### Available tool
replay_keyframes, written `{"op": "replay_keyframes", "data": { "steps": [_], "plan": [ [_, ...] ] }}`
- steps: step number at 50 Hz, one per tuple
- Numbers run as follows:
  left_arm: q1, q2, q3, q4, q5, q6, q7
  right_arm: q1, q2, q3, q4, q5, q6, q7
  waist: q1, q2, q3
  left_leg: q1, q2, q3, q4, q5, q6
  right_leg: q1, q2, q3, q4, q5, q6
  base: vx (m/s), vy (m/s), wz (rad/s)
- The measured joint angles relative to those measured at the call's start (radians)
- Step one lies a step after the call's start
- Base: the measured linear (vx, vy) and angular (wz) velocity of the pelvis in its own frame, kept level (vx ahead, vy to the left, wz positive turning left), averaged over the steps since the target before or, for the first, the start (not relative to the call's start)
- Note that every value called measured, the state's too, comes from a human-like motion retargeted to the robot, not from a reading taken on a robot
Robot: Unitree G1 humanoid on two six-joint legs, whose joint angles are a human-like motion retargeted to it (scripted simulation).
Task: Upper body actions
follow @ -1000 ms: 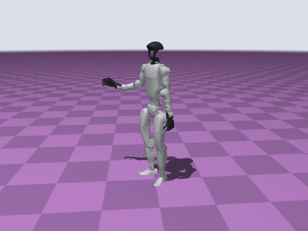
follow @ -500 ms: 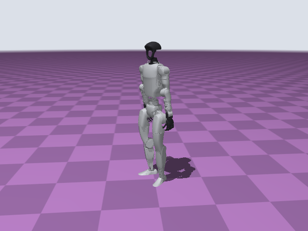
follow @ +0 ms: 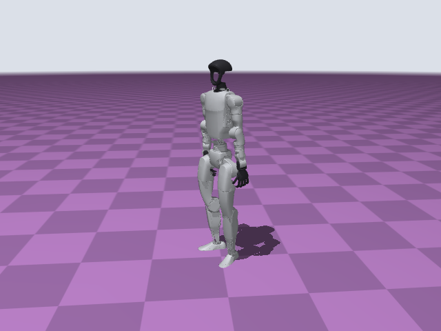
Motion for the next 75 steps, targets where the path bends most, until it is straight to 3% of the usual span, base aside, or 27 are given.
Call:
{"op": "replay_keyframes", "data": {
  "steps": [5, 9, 13, 17, 22, 25, 30, 33, 35, 37, 38, 40, 42, 45, 48, 50, 51, 53, 55, 57, 58, 60, 66, 68, 71, 73, 75],
  "plan": [
    [-0.084, 0.104, 0.167, -0.037, 0.090, 0.068, -0.002, -0.071, -0.085, -0.155, 0.015, -0.093, 0.036, -0.141, -0.007, 0.008, 0.003, -0.004, -0.001, -0.011, 0.005, 0.003, 0.001, -0.002, -0.003, -0.009, 0.004, 0.002, -0.002, -0.02, 0.03, 0.03],
    [-0.174, 0.341, 0.318, -0.099, 0.060, 0.116, -0.004, -0.169, -0.292, -0.366, -0.001, -0.042, 0.072, -0.168, -0.006, 0.013, -0.024, -0.020, -0.003, -0.019, 0.007, 0.005, 0.002, -0.012, -0.007, -0.015, 0.002, 0.004, 0.000, 0.00, 0.08, 0.10],
    [-0.308, 0.636, 0.406, -0.162, -0.026, 0.170, 0.114, -0.280, -0.557, -0.602, -0.135, 0.180, 0.058, -0.158, -0.001, 0.007, -0.053, -0.036, -0.009, -0.029, 0.009, 0.007, 0.002, -0.020, -0.014, -0.025, 0.000, 0.004, 0.002, 0.01, 0.01, 0.03],
    [-0.500, 0.845, 0.458, -0.270, -0.118, 0.154, 0.301, -0.404, -0.757, -0.665, -0.403, 0.460, -0.021, -0.230, 0.005, 0.011, -0.093, -0.053, -0.008, -0.031, 0.012, 0.005, 0.001, -0.035, -0.014, -0.027, 0.001, 0.001, 0.003, 0.08, 0.06, 0.03],
    [-0.790, 0.969, 0.340, -0.489, -0.137, 0.019, 0.420, -0.663, -0.953, -0.541, -0.788, 0.522, 0.017, -0.360, 0.015, 0.037, -0.137, -0.071, 0.002, -0.019, 0.013, -0.001, 0.001, -0.059, -0.004, -0.015, 0.003, 0.000, 0.003, 0.02, 0.11, -0.15],
    [-0.981, 0.988, 0.195, -0.639, -0.067, -0.034, 0.496, -0.882, -1.006, -0.397, -0.972, 0.522, 0.039, -0.552, 0.021, 0.042, -0.169, -0.087, 0.005, -0.011, 0.013, -0.005, 0.001, -0.080, -0.001, -0.010, 0.005, -0.001, 0.003, 0.03, 0.07, -0.13],
    [-1.210, 0.939, -0.083, -0.892, 0.166, -0.139, 0.655, -1.187, -1.006, -0.067, -1.203, 0.456, -0.130, -0.868, 0.030, 0.032, -0.232, -0.099, 0.001, -0.005, 0.010, -0.009, 0.000, -0.097, -0.005, -0.004, 0.007, -0.005, 0.004, 0.09, 0.04, -0.05],
    [-1.307, 0.928, -0.217, -1.020, 0.523, -0.162, 0.801, -1.320, -1.061, 0.119, -1.306, 0.246, -0.185, -0.967, 0.032, 0.023, -0.256, -0.096, -0.001, -0.003, 0.010, -0.012, 0.000, -0.096, -0.007, -0.001, 0.008, -0.008, 0.004, 0.03, 0.01, -0.01],
    [-1.365, 0.932, -0.279, -1.076, 0.856, -0.091, 0.951, -1.425, -1.140, 0.244, -1.337, 0.057, -0.092, -1.030, 0.031, 0.017, -0.264, -0.095, -0.001, -0.001, 0.010, -0.014, 0.000, -0.096, -0.006, 0.001, 0.009, -0.009, 0.004, 0.07, -0.02, -0.06],
    [-1.401, 0.935, -0.289, -1.059, 1.075, 0.021, 1.123, -1.495, -1.203, 0.322, -1.319, -0.114, 0.095, -1.117, 0.030, 0.017, -0.272, -0.099, 0.001, 0.001, 0.010, -0.015, -0.001, -0.102, -0.004, 0.003, 0.010, -0.010, 0.004, 0.04, -0.02, -0.03],
    [-1.408, 0.939, -0.278, -1.027, 1.087, 0.043, 1.164, -1.510, -1.224, 0.340, -1.286, -0.166, 0.188, -1.185, 0.029, 0.019, -0.276, -0.103, 0.002, 0.001, 0.009, -0.016, -0.001, -0.106, -0.003, 0.003, 0.010, -0.010, 0.005, 0.00, 0.00, 0.00],
    [-1.401, 0.955, -0.221, -0.936, 0.978, 0.047, 1.134, -1.510, -1.260, 0.341, -1.179, -0.195, 0.241, -1.224, 0.024, 0.026, -0.281, -0.112, 0.004, 0.003, 0.007, -0.016, -0.002, -0.118, -0.002, 0.004, 0.010, -0.009, 0.005, -0.03, 0.00, -0.04],
    [-1.356, 0.984, -0.103, -0.836, 0.754, 0.081, 1.065, -1.453, -1.256, 0.262, -1.034, -0.141, 0.159, -1.144, 0.025, 0.041, -0.289, -0.127, 0.006, 0.009, 0.007, -0.017, -0.003, -0.139, -0.002, 0.010, 0.013, -0.009, 0.006, -0.08, 0.03, -0.17],
    [-1.233, 1.068, 0.110, -0.686, 0.332, 0.111, 1.015, -1.304, -1.179, 0.005, -0.831, 0.058, 0.049, -0.950, 0.021, 0.059, -0.295, -0.150, 0.009, 0.021, 0.006, -0.019, -0.006, -0.172, -0.002, 0.022, 0.016, -0.007, 0.006, -0.14, 0.03, -0.21],
    [-1.125, 1.113, 0.307, -0.506, -0.118, 0.004, 0.865, -1.195, -1.095, -0.249, -0.736, 0.463, 0.157, -0.650, 0.022, 0.063, -0.289, -0.157, 0.009, 0.034, 0.004, -0.020, -0.008, -0.190, -0.003, 0.035, 0.019, -0.005, 0.005, -0.15, 0.05, -0.20],
    [-1.069, 1.094, 0.422, -0.457, -0.450, -0.036, 0.627, -1.140, -1.045, -0.372, -0.734, 0.781, 0.235, -0.405, 0.025, 0.064, -0.286, -0.157, 0.009, 0.040, 0.003, -0.021, -0.008, -0.194, -0.003, 0.040, 0.021, -0.005, 0.005, -0.10, 0.04, -0.14],
    [-1.050, 1.069, 0.478, -0.462, -0.578, -0.089, 0.562, -1.123, -1.012, -0.424, -0.749, 0.933, 0.212, -0.368, 0.024, 0.064, -0.283, -0.155, 0.008, 0.039, 0.003, -0.022, -0.008, -0.192, -0.003, 0.040, 0.021, -0.005, 0.004, -0.10, 0.01, 0.00],
    [-1.012, 1.030, 0.552, -0.487, -0.819, -0.240, 0.519, -1.103, -0.951, -0.483, -0.778, 1.212, 0.070, -0.407, 0.018, 0.062, -0.278, -0.153, 0.004, 0.035, 0.003, -0.021, -0.006, -0.188, -0.005, 0.036, 0.020, -0.007, 0.003, -0.10, 0.02, 0.13],
    [-0.982, 1.007, 0.563, -0.517, -0.923, -0.454, 0.669, -1.092, -0.928, -0.462, -0.807, 1.347, -0.205, -0.616, 0.008, 0.061, -0.278, -0.153, -0.002, 0.028, 0.002, -0.020, -0.004, -0.183, -0.008, 0.029, 0.018, -0.008, 0.003, -0.08, 0.05, 0.20],
    [-0.983, 0.980, 0.519, -0.562, -0.743, -0.608, 0.961, -1.098, -0.923, -0.393, -0.860, 1.158, -0.404, -0.892, 0.006, 0.061, -0.281, -0.151, -0.007, 0.023, 0.002, -0.020, -0.003, -0.177, -0.010, 0.024, 0.017, -0.009, 0.002, -0.03, 0.06, 0.15],
    [-0.991, 0.970, 0.482, -0.597, -0.609, -0.614, 1.094, -1.103, -0.929, -0.356, -0.902, 1.034, -0.413, -1.006, 0.009, 0.060, -0.282, -0.149, -0.008, 0.022, 0.003, -0.019, -0.003, -0.174, -0.011, 0.024, 0.016, -0.009, 0.002, 0.00, 0.00, 0.00],
    [-1.022, 0.958, 0.385, -0.687, -0.405, -0.570, 1.177, -1.130, -0.938, -0.279, -0.996, 0.867, -0.370, -1.078, 0.016, 0.054, -0.284, -0.143, -0.011, 0.023, 0.003, -0.019, -0.002, -0.167, -0.013, 0.024, 0.015, -0.009, 0.001, 0.07, 0.01, 0.01],
    [-1.231, 0.893, -0.011, -0.956, -0.177, -0.444, 0.746, -1.337, -1.014, 0.109, -1.196, 0.627, -0.376, -0.962, 0.027, 0.038, -0.326, -0.151, -0.012, 0.012, 0.005, -0.016, -0.002, -0.167, -0.017, 0.016, 0.014, -0.009, 0.004, 0.09, 0.02, 0.09],
    [-1.303, 0.861, -0.119, -1.025, -0.009, -0.371, 0.661, -1.432, -1.082, 0.254, -1.264, 0.411, -0.282, -0.940, 0.026, 0.031, -0.337, -0.153, -0.012, 0.007, 0.006, -0.015, -0.002, -0.166, -0.018, 0.012, 0.014, -0.010, 0.005, 0.03, 0.01, 0.07],
    [-1.381, 0.840, -0.237, -1.095, 0.408, -0.212, 0.628, -1.618, -1.157, 0.483, -1.348, 0.061, 0.029, -0.884, 0.024, 0.023, -0.343, -0.154, -0.012, 0.003, 0.007, -0.015, -0.001, -0.163, -0.017, 0.010, 0.014, -0.011, 0.005, 0.00, 0.00, 0.00],
    [-1.407, 0.830, -0.263, -1.121, 0.743, -0.046, 0.707, -1.724, -1.169, 0.596, -1.365, -0.119, 0.247, -1.005, 0.024, 0.024, -0.344, -0.154, -0.011, 0.002, 0.008, -0.015, -0.001, -0.163, -0.017, 0.009, 0.015, -0.011, 0.005, 0.00, 0.00, 0.00],
    [-1.416, 0.843, -0.258, -1.127, 0.966, 0.037, 0.817, -1.779, -1.174, 0.650, -1.340, -0.237, 0.298, -1.176, 0.027, 0.028, -0.341, -0.154, -0.009, 0.002, 0.009, -0.015, -0.001, -0.163, -0.017, 0.011, 0.015, -0.010, 0.005, 0.00, 0.00, 0.00]
  ]
}}
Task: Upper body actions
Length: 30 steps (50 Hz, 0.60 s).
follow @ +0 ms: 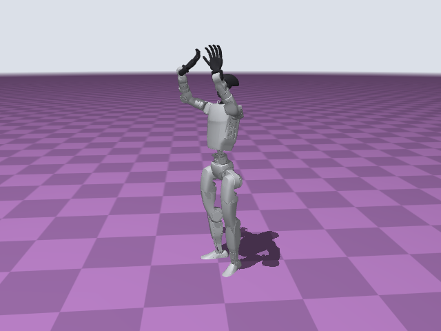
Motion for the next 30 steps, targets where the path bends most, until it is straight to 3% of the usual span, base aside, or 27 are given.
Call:
{"op": "replay_keyframes", "data": {
  "steps": [3, 5, 8, 11, 13, 15, 17, 19, 20, 22, 25, 30],
  "plan": [
    [0.031, 0.046, 0.058, 0.047, -0.057, -0.034, 0.186, 0.031, -0.013, -0.054, 0.095, 0.062, -0.111, -0.055, 0.002, 0.011, 0.009, -0.009, 0.003, -0.001, 0.002, 0.001, -0.001, -0.008, 0.000, -0.001, 0.000, 0.002, 0.001, -0.04, -0.03, 0.00],
    [0.089, 0.096, 0.154, 0.091, -0.183, -0.071, 0.272, 0.126, -0.020, -0.187, 0.157, 0.185, -0.153, -0.003, -0.006, 0.019, 0.008, -0.027, 0.006, -0.002, 0.005, 0.002, -0.002, -0.024, -0.002, -0.002, 0.002, 0.003, 0.002, -0.07, -0.06, 0.01],
    [0.210, 0.179, 0.357, 0.177, -0.487, -0.084, 0.402, 0.338, 0.011, -0.484, 0.233, 0.328, -0.152, 0.053, -0.031, 0.026, 0.005, -0.055, 0.008, -0.002, 0.005, 0.004, -0.005, -0.053, -0.006, -0.002, 0.003, 0.005, 0.004, -0.13, -0.04, 0.00],
    [0.300, 0.193, 0.564, 0.285, -0.917, -0.186, 0.465, 0.522, 0.086, -0.766, 0.307, 0.515, -0.170, 0.060, -0.044, 0.026, -0.005, -0.077, 0.009, 0.005, 0.005, 0.006, -0.008, -0.080, -0.009, 0.004, 0.004, 0.008, 0.006, -0.09, 0.01, -0.11],
    [0.276, 0.132, 0.672, 0.337, -1.268, -0.240, 0.367, 0.593, 0.152, -0.906, 0.350, 0.707, -0.182, 0.067, -0.039, 0.026, -0.014, -0.084, 0.011, 0.010, 0.004, 0.006, -0.009, -0.089, -0.010, 0.009, 0.005, 0.009, 0.007, -0.03, 0.03, -0.07],
    [0.198, 0.049, 0.757, 0.344, -1.657, -0.229, 0.101, 0.639, 0.210, -1.014, 0.357, 0.956, -0.213, 0.143, -0.035, 0.023, -0.022, -0.087, 0.011, 0.010, 0.006, 0.006, -0.010, -0.092, -0.011, 0.009, 0.005, 0.009, 0.008, 0.00, 0.00, 0.00],
    [0.176, 0.031, 0.805, 0.327, -1.873, -0.321, -0.260, 0.666, 0.275, -1.083, 0.316, 1.186, -0.370, 0.296, -0.032, 0.019, -0.021, -0.084, 0.011, 0.009, 0.006, 0.005, -0.010, -0.089, -0.010, 0.009, 0.006, 0.007, 0.007, 0.00, 0.00, 0.00],
    [0.200, 0.052, 0.796, 0.309, -2.025, -0.438, -0.341, 0.674, 0.310, -1.106, 0.264, 1.309, -0.576, 0.310, -0.030, 0.019, -0.012, -0.076, 0.010, 0.009, 0.004, 0.005, -0.009, -0.081, -0.008, 0.010, 0.005, 0.005, 0.005, 0.00, 0.00, 0.00],
    [0.218, 0.065, 0.773, 0.292, -2.044, -0.497, -0.307, 0.675, 0.310, -1.100, 0.247, 1.331, -0.678, 0.262, -0.030, 0.019, -0.008, -0.071, 0.008, 0.008, 0.002, 0.004, -0.008, -0.075, -0.007, 0.009, 0.004, 0.004, 0.005, 0.00, 0.00, 0.00],
    [0.255, 0.079, 0.704, 0.226, -1.834, -0.529, -0.075, 0.675, 0.264, -1.029, 0.215, 1.140, -0.753, 0.085, -0.029, 0.021, -0.011, -0.065, 0.005, 0.004, 0.000, 0.003, -0.006, -0.067, -0.005, 0.005, 0.002, 0.002, 0.004, 0.01, 0.03, 0.05],
    [0.293, 0.121, 0.581, 0.111, -1.367, -0.416, 0.088, 0.630, 0.184, -0.888, 0.120, 0.884, -0.608, 0.085, -0.024, 0.022, -0.021, -0.054, 0.002, 0.000, -0.001, 0.002, -0.005, -0.053, -0.004, 0.003, -0.001, -0.001, 0.003, 0.09, 0.06, 0.07],
    [0.188, 0.067, 0.290, -0.040, -0.690, -0.373, 0.040, 0.437, 0.119, -0.529, -0.016, 0.623, -0.522, 0.198, -0.009, 0.009, -0.056, -0.038, -0.004, -0.005, -0.002, 0.000, -0.002, -0.031, -0.003, -0.004, -0.004, -0.005, 0.002, 0.08, 0.06, 0.06]
  ]
}}
